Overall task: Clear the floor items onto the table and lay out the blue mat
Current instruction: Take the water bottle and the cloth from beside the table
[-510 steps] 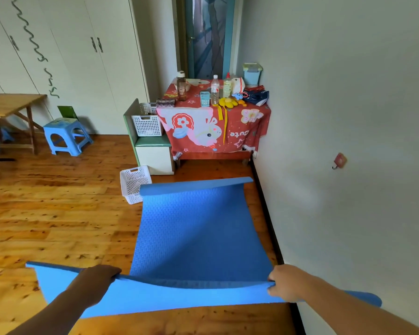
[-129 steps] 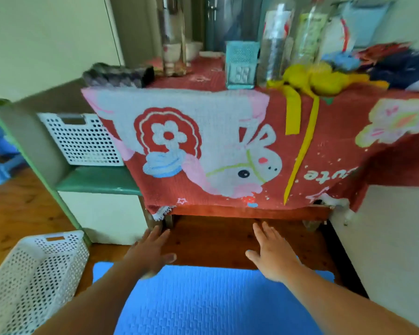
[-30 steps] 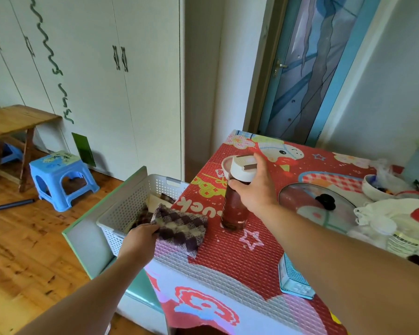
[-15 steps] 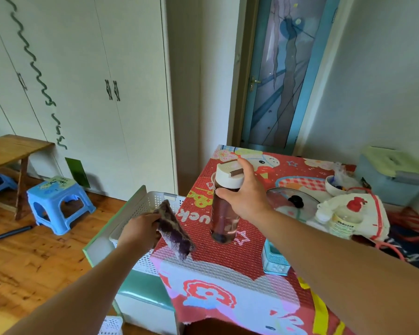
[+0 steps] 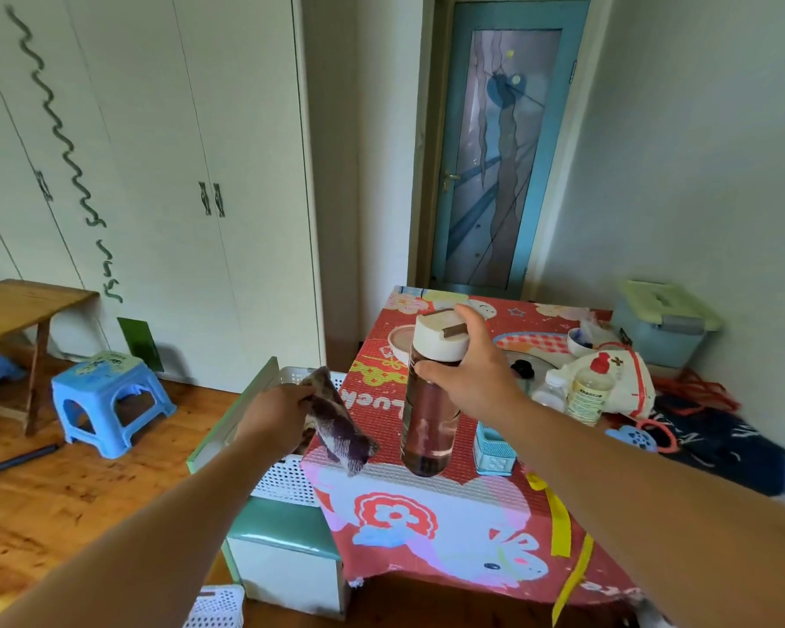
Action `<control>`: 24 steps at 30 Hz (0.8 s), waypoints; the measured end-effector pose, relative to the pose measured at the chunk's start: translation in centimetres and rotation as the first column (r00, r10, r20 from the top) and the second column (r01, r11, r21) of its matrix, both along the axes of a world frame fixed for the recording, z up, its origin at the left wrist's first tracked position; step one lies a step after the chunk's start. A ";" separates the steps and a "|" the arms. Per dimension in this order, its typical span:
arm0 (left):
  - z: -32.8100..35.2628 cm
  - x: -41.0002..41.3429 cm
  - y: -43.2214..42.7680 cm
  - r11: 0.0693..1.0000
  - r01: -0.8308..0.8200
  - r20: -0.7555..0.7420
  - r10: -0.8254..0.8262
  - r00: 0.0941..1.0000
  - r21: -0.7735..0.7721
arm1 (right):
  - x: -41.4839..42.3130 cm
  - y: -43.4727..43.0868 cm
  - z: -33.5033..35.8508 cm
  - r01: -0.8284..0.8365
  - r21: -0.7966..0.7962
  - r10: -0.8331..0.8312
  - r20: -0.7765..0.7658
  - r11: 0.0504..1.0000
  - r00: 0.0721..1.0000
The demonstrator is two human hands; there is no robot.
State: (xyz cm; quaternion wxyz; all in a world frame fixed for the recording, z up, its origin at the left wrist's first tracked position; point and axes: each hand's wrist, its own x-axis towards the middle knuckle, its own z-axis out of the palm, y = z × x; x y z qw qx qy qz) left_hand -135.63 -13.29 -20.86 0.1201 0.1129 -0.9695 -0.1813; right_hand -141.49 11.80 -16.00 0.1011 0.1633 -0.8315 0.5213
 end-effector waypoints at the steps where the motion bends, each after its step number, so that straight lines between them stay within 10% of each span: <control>1: 0.1 0.9 0.3 1.000 0.002 -0.004 -0.002 1.000 0.005 | 0.8 0.4 0.1 -0.006 0.008 0.005 0.003 1.000 1.000; 24: -3.6 26.0 -1.8 0.980 -0.177 0.012 0.177 0.984 0.086 | 21.4 -4.8 -3.5 -0.293 0.020 0.292 0.064 0.956 0.954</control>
